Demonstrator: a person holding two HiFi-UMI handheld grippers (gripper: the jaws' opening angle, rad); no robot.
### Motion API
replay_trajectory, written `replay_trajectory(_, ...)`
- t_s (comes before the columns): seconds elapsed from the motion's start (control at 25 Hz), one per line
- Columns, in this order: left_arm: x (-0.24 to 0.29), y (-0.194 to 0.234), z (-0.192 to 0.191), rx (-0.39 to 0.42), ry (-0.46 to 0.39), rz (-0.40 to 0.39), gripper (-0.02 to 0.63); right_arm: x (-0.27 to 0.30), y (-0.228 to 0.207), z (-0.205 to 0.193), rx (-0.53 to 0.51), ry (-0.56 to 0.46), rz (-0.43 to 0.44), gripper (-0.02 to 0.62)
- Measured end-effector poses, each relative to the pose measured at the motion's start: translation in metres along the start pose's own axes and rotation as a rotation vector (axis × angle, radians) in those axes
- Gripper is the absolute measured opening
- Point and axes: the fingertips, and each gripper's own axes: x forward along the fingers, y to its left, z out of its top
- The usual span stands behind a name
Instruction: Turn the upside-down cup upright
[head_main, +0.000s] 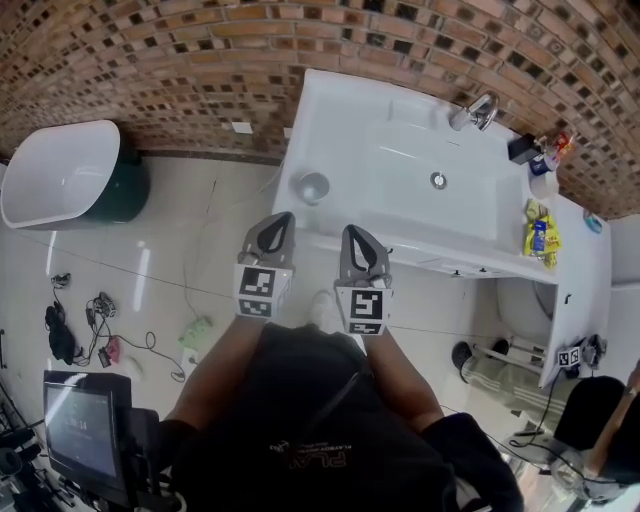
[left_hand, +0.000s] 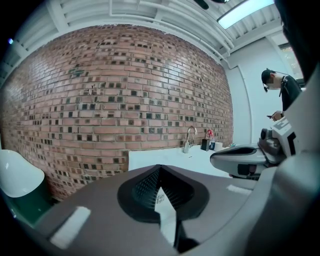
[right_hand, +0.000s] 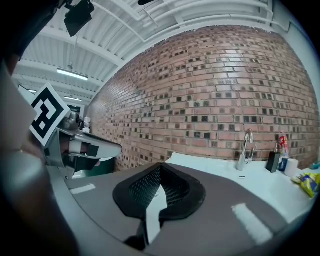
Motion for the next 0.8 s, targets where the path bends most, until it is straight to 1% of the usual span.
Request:
replay_trajectory(0.2, -0.020, 0.007, -0.007, -0.017, 0.002, -0.003, -0.002, -0.012, 0.009, -0.002, -0.008, 0.011, -0.023, 0.012)
replay_trajectory(0.4, -0.042, 0.009, -0.020, -0.019, 0.011, -0.023, -0.002, -0.031, 0.006, -0.005, -0.003, 0.018, -0.099, 0.012)
replay_trajectory(0.52, -0.053, 0.006, -0.022, -0.021, 0.002, -0.037, -0.002, -0.047, 0.010, -0.007, -0.002, 0.017, -0.123, 0.012)
replay_trajectory(0.68, -0.075, -0.004, -0.017, -0.006, -0.026, -0.065, -0.002, -0.071, 0.009, -0.011, 0.006, 0.018, -0.168, 0.012)
replay_trajectory(0.8, -0.097, -0.004, -0.018, 0.014, -0.038, -0.068, -0.002, -0.086, 0.015, -0.009, 0.005, 0.008, -0.194, 0.012)
